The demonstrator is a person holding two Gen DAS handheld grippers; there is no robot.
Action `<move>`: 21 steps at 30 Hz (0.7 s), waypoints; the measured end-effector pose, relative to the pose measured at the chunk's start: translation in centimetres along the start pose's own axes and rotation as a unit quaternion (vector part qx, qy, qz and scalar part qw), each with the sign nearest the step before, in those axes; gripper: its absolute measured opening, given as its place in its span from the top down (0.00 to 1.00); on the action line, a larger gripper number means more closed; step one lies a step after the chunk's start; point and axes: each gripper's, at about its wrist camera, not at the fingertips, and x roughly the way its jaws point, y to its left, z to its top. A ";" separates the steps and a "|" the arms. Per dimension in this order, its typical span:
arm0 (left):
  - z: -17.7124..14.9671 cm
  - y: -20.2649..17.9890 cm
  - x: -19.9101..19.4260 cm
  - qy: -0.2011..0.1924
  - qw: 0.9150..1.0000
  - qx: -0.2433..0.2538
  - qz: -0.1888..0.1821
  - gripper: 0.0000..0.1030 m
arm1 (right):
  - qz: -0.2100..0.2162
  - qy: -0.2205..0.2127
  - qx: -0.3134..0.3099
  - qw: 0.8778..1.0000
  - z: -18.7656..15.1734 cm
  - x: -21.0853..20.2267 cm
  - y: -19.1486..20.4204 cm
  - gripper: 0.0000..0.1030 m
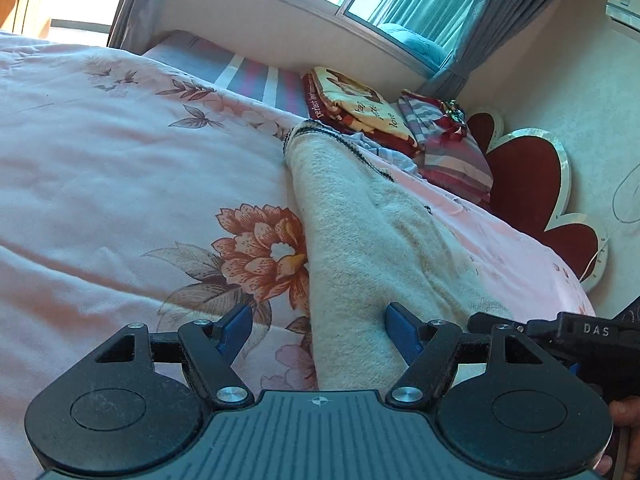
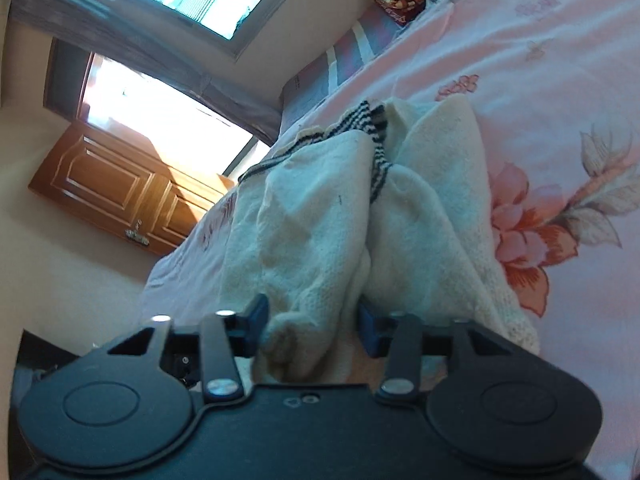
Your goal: Fold small clothes
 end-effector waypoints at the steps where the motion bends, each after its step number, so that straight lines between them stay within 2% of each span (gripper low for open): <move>1: 0.1 -0.4 0.4 -0.004 1.000 0.005 0.001 0.29 | -0.016 -0.004 -0.036 0.999 -0.1 -0.2 1.0 0.78; 3: 0.6 -1.0 1.2 -0.008 1.000 0.011 0.001 0.29 | -0.047 -0.029 -0.111 0.992 -0.5 -1.2 2.9 0.80; 6: 1.2 -2.3 2.3 -0.012 1.000 0.027 -0.006 0.29 | -0.076 -0.074 -0.194 0.975 -1.5 -3.9 4.8 0.81; 10: 1.4 -5.1 3.3 -0.004 0.998 0.069 -0.007 0.29 | -0.107 -0.106 -0.223 0.963 -2.2 -6.1 4.5 0.81; 12: 1.1 -6.6 4.7 0.021 0.994 0.103 0.019 0.29 | -0.116 -0.087 -0.192 0.971 -2.0 -5.0 2.4 0.81; 14: 0.7 -7.1 5.4 0.035 0.994 0.104 0.020 0.29 | -0.129 -0.066 -0.161 0.976 -2.2 -3.3 0.1 0.81; 17: 0.8 -7.2 5.3 0.037 0.993 0.107 0.017 0.29 | -0.101 -0.073 -0.119 0.985 -2.2 -3.4 -1.5 0.81; 21: 1.2 -6.9 5.2 0.044 0.993 0.107 0.011 0.25 | -0.085 -0.065 -0.112 0.988 -1.9 -3.8 -1.6 0.75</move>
